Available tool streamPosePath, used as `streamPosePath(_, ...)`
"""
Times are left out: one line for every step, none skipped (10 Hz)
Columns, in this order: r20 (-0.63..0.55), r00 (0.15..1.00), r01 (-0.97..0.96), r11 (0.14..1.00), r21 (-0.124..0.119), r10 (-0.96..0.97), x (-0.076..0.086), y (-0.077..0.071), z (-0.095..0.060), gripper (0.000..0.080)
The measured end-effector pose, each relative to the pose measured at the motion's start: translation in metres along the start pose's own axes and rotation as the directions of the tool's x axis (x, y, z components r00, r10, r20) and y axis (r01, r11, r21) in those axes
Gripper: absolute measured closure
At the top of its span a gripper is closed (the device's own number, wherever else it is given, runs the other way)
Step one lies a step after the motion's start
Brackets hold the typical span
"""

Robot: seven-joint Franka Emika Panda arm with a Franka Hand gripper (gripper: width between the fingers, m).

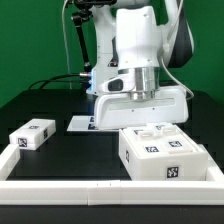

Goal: Assemble cabinet

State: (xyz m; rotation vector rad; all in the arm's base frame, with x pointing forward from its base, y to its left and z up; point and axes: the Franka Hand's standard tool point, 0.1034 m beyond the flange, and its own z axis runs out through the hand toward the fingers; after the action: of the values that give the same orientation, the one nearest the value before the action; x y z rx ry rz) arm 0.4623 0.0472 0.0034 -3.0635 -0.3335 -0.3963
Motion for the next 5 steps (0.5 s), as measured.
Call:
streamPosePath(-0.002, 1.000, 0.013, 1.000, -0.002, -0.013, 0.001, 0.003, -0.001, 0.0795)
streamPosePath(-0.005, 1.000, 0.023, 1.000, -0.003, -0.023, 0.005, 0.005, -0.006, 0.0797)
streamPosePath(0.003, 1.000, 0.026, 1.000, 0.003, -0.026, 0.010, 0.004, -0.013, 0.0797)
streamPosePath(0.014, 0.999, 0.029, 0.999, 0.012, -0.030, 0.019, 0.004, -0.027, 0.0797)
streamPosePath(0.014, 0.999, 0.034, 0.999, 0.016, -0.034, 0.028, 0.003, -0.038, 0.0797)
